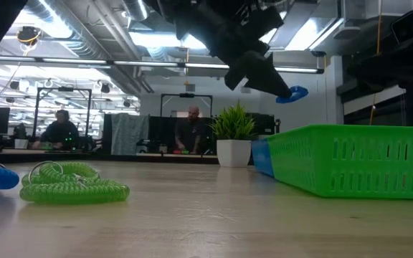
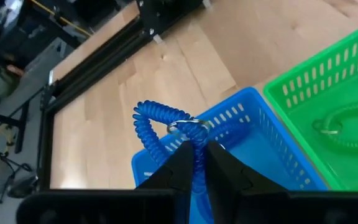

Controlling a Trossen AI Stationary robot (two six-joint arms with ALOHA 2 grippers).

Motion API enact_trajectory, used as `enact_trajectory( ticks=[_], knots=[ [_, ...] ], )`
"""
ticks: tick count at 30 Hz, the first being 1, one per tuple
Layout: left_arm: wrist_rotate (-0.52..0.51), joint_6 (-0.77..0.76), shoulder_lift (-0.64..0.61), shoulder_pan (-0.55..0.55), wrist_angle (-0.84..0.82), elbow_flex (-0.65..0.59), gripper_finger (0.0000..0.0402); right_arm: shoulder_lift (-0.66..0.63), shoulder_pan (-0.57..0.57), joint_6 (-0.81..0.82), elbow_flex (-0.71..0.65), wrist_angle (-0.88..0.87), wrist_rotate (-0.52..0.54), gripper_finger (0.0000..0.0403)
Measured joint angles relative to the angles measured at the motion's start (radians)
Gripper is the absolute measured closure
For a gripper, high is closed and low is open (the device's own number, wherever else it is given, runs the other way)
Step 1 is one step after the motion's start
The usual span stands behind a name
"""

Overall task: Sort spring keychains
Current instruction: Put the blue spring keychain into the blue bin

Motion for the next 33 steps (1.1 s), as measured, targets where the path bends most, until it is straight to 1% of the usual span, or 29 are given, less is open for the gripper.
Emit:
enact_trajectory(
  ticks=[11, 15, 23, 28, 32, 33],
  knots=[
    [-0.001, -0.108, 0.0, 0.0, -0.065, 0.0, 0.0375, 0.0, 0.0, 0.0, 0.0, 0.0, 0.0, 0.0267],
    [0.015, -0.144, 0.0, 0.001, -0.087, 0.0, 0.0375, 0.0, 0.0, 0.0, 0.0, 0.0, 0.0, 0.0267],
    [0.035, -0.154, 0.0, 0.006, -0.098, 0.0, 0.0374, 0.0, 0.0, 0.0, 0.0, 0.0, 0.0, 0.0267],
    [0.035, -0.261, 0.016, 0.023, -0.099, -0.001, 0.0375, 0.0, 0.0, 0.0, 0.0, 0.0, 0.0, 0.0267],
    [0.035, -0.285, 0.035, 0.031, -0.116, -0.003, 0.0375, 0.0, 0.0, 0.0, 0.0, 0.0, 0.0, 0.0267],
    [0.035, -0.285, 0.042, 0.031, -0.097, -0.001, 0.0374, 0.0, 0.0, 0.0, 0.0, 0.0, 0.0, 0.0267]
  ],
)
